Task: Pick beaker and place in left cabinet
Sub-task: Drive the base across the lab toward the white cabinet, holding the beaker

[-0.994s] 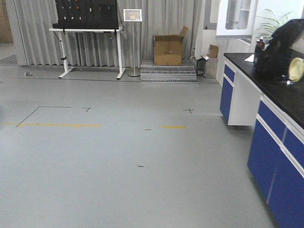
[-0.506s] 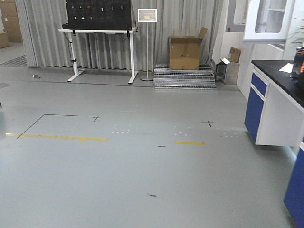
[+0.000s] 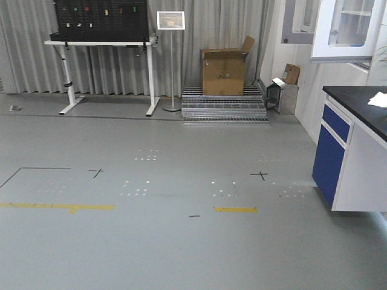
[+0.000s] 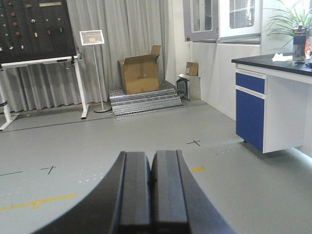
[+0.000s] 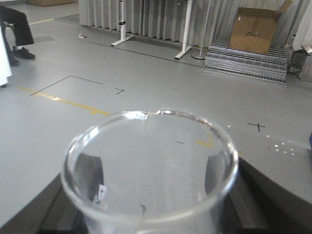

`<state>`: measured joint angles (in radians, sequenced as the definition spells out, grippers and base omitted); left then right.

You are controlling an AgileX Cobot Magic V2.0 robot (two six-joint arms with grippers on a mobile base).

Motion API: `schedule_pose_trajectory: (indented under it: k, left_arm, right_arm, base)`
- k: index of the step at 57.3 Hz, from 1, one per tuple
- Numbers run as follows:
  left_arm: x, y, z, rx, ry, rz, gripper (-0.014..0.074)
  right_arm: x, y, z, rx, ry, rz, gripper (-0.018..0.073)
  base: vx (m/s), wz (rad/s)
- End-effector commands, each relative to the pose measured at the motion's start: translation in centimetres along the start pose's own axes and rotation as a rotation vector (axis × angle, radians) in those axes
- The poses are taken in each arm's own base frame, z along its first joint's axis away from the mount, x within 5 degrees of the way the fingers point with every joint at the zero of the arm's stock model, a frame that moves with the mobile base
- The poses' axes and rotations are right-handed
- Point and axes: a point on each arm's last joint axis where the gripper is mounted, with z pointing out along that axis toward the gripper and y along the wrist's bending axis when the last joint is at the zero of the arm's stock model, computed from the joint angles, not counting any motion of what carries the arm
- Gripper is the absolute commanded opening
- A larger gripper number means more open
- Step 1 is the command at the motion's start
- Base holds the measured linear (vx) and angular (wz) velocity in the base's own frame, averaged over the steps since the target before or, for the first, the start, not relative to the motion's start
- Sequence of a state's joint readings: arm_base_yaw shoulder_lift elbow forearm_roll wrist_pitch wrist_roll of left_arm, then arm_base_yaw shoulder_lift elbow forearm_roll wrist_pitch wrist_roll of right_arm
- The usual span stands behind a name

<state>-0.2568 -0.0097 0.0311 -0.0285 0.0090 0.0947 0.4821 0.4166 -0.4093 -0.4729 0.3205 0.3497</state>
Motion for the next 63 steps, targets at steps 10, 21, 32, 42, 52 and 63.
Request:
schedule_pose_trajectory:
  k: [10, 21, 32, 42, 52, 63]
  left_arm:
    - [-0.31, 0.03, -0.13, -0.004, -0.085, -0.012, 0.0001]
    - [-0.31, 0.03, -0.13, -0.004, -0.085, -0.012, 0.0001]
    - [-0.31, 0.03, -0.13, -0.004, -0.085, -0.012, 0.0001]
    - [-0.32, 0.03, -0.13, -0.004, -0.086, -0.012, 0.0001]
    - [-0.31, 0.03, -0.13, -0.004, -0.085, -0.012, 0.0001]
    - [-0.31, 0.03, -0.13, -0.004, -0.085, -0.012, 0.0001]
  right_arm:
    - [-1.65, 0.03, -0.27, -0.014, -0.102, -0.027, -0.0006]
    - [-1.65, 0.03, -0.27, -0.014, -0.102, -0.027, -0.0006]
    - [-1.64, 0.03, -0.27, -0.014, -0.101, -0.027, -0.0006]
    - [-1.62, 0.02, -0.27, -0.013, -0.098, -0.027, -0.0006]
    - [-1.62, 0.02, -0.27, -0.013, -0.098, -0.027, -0.0006]
    - [-1.62, 0.02, -0.27, -0.013, -0.098, -0.027, -0.0006]
  base:
    - [0.70, -0.11]
    - [0.70, -0.02]
    - [0.72, 0.06]
    - [0.72, 0.06]
    - [0.72, 0.04]
    - [0.71, 0.01]
